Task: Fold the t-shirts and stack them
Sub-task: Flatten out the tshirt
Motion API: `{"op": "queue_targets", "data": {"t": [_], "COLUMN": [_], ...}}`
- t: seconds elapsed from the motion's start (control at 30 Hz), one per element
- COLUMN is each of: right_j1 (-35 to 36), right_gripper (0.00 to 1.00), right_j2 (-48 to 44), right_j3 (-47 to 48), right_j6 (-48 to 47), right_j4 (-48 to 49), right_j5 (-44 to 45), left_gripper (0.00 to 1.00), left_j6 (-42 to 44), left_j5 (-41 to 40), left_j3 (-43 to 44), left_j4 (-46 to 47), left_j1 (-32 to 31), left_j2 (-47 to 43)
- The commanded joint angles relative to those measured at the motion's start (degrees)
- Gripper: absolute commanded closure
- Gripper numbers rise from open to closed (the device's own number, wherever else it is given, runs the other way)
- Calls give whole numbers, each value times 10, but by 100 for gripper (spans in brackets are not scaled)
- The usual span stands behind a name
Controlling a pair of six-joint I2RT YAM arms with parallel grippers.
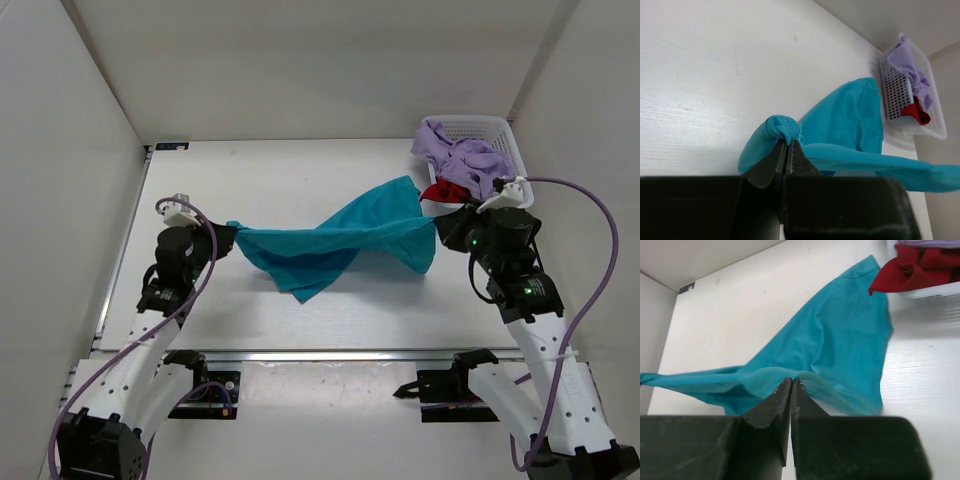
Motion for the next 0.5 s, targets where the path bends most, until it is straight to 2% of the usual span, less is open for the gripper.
{"op": "queue_targets", "data": {"t": [0.0,0.1,0.2,0.27,0.4,0.47], "right_j1": [-9,-1,25,35,42,20], "right_gripper": [100,100,100,100,100,100], "right_j2": [5,22,14,6,-23,-44], "right_j3": [39,70,49,17,-52,-81], "right_j6": [-56,-64,-61,-53,-51,-51], "right_j4": [-69,-70,-73,-72,-79,-74], "right_j5": [19,11,12,7,-1,-29], "left_gripper": [91,57,37,35,38,43], "left_j6": [15,21,36,43,50,48], "left_j5": [-6,-8,-28,-51,-52,-52], "left_j3": [41,83,86,78,37,-1], "left_j4": [-31,-53,-88,-105,-132,-145], "left_j1": [10,17,38,40,33,28], "left_j2": [-22,-18,-35,-39,-41,-46]}}
